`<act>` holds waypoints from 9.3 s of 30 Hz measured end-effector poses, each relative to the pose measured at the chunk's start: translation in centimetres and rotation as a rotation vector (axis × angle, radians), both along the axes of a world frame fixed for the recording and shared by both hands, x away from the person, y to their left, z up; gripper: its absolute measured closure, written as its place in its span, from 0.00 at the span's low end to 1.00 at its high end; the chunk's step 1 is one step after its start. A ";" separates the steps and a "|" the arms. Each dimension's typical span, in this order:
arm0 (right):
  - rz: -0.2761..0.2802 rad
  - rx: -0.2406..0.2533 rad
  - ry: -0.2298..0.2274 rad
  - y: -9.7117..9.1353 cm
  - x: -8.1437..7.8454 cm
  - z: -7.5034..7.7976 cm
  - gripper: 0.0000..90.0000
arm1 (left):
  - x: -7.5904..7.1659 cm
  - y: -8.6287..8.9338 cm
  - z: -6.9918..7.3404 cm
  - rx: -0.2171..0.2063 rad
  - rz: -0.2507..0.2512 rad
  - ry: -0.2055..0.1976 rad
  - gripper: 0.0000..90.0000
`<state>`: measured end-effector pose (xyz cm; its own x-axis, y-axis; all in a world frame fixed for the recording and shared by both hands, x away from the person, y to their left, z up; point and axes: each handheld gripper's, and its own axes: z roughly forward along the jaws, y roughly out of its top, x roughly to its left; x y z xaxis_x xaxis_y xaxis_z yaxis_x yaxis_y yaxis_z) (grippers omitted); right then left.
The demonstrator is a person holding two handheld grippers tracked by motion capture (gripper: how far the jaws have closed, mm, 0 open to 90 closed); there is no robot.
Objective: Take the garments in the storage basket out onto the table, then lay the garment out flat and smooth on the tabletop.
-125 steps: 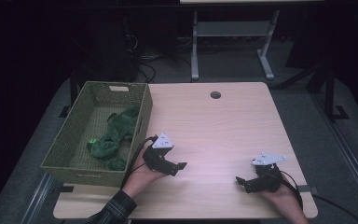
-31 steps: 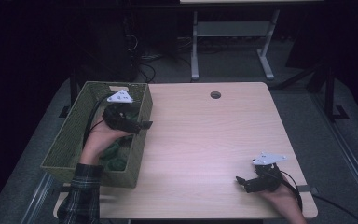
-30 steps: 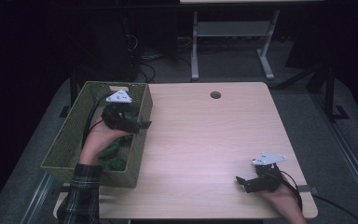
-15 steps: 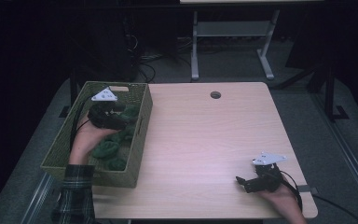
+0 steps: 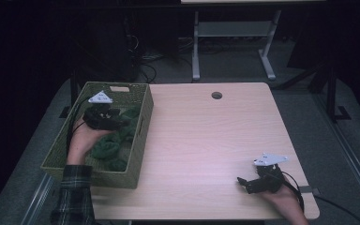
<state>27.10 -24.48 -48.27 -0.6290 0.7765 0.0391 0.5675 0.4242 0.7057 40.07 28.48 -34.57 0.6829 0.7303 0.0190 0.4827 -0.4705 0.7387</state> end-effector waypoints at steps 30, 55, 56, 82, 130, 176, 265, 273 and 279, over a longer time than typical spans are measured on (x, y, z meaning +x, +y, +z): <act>0.000 0.000 0.000 0.0 0.0 0.0 0.03 | 1.8 1.5 -5.1 0.153 0.082 0.178 0.34; 0.001 -0.001 -0.002 0.0 0.0 0.0 0.03 | 1.8 2.1 -5.2 0.101 0.118 0.307 0.93; 0.001 -0.001 -0.001 0.0 0.0 0.0 0.03 | 1.7 2.2 -4.9 0.096 0.119 0.299 0.93; 0.000 0.000 0.000 0.0 0.0 0.0 0.03 | -1.1 4.5 1.6 -0.254 0.151 0.117 0.94; -0.002 0.001 -0.002 0.0 0.0 0.0 0.03 | -1.4 -0.5 13.3 -0.318 -0.021 -0.047 0.94; -0.005 0.003 0.001 0.0 0.0 0.0 0.03 | -1.2 -17.4 8.7 -0.310 -0.274 0.053 0.94; -0.005 0.002 0.003 0.1 -0.1 0.0 0.03 | -7.4 -23.8 -6.0 -0.166 -0.413 0.248 0.61; -0.010 -0.003 0.012 0.1 -0.1 0.1 0.03 | -8.5 -24.5 -7.5 -0.130 -0.433 0.244 0.63; 0.030 0.037 0.045 0.5 -0.6 0.8 0.08 | -8.2 -25.2 -8.9 -0.076 -0.427 0.249 0.60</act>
<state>26.48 -24.02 -47.42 -0.6486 0.7550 0.0960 0.5867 0.4157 0.6949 31.85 3.30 -43.50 0.8983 0.3777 -0.2246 0.4246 -0.6141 0.6653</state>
